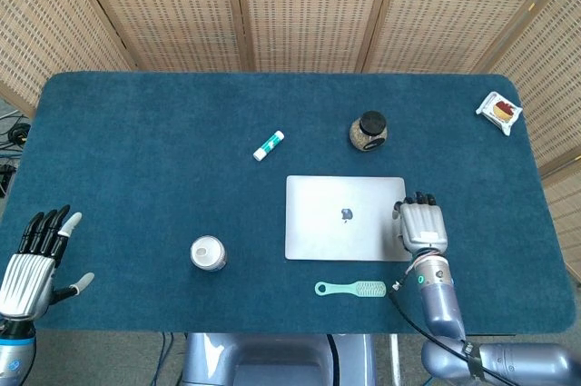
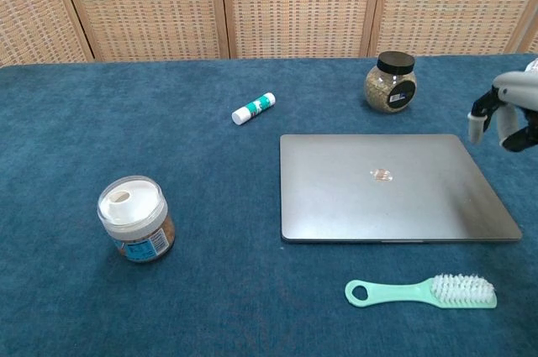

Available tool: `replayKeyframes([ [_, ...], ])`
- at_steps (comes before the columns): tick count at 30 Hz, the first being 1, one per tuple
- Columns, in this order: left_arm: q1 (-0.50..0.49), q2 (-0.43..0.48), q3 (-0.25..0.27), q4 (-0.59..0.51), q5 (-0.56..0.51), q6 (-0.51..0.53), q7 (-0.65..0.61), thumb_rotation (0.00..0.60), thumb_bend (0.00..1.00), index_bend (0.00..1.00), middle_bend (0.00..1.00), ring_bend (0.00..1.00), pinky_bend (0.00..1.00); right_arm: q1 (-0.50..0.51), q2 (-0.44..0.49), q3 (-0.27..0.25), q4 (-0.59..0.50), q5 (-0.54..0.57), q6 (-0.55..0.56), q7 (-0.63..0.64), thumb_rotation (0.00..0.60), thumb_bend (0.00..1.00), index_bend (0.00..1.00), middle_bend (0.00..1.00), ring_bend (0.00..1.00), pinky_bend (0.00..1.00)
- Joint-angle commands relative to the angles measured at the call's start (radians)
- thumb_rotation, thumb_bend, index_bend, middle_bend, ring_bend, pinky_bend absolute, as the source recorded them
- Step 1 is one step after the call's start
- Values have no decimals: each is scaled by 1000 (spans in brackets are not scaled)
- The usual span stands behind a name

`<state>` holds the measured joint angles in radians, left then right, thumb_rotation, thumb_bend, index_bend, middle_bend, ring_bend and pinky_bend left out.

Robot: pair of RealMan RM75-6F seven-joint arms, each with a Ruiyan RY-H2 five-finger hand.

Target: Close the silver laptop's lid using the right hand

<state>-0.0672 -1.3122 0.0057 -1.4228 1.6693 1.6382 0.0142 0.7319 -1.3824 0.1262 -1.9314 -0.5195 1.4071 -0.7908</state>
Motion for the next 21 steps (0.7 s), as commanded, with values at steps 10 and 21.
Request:
replayKeyframes([
  [10,2,-3,-7,2,-8,2,11,600,14,0,0,0,0,-209,91,-182,76,-590,224,256,600,595,178,25,0,38],
  [21,4,-15,-25,14,-45,-10,30,600,14,0,0,0,0,-389,68,-346,327,-866,246,451,600,13,0,0,0,0],
])
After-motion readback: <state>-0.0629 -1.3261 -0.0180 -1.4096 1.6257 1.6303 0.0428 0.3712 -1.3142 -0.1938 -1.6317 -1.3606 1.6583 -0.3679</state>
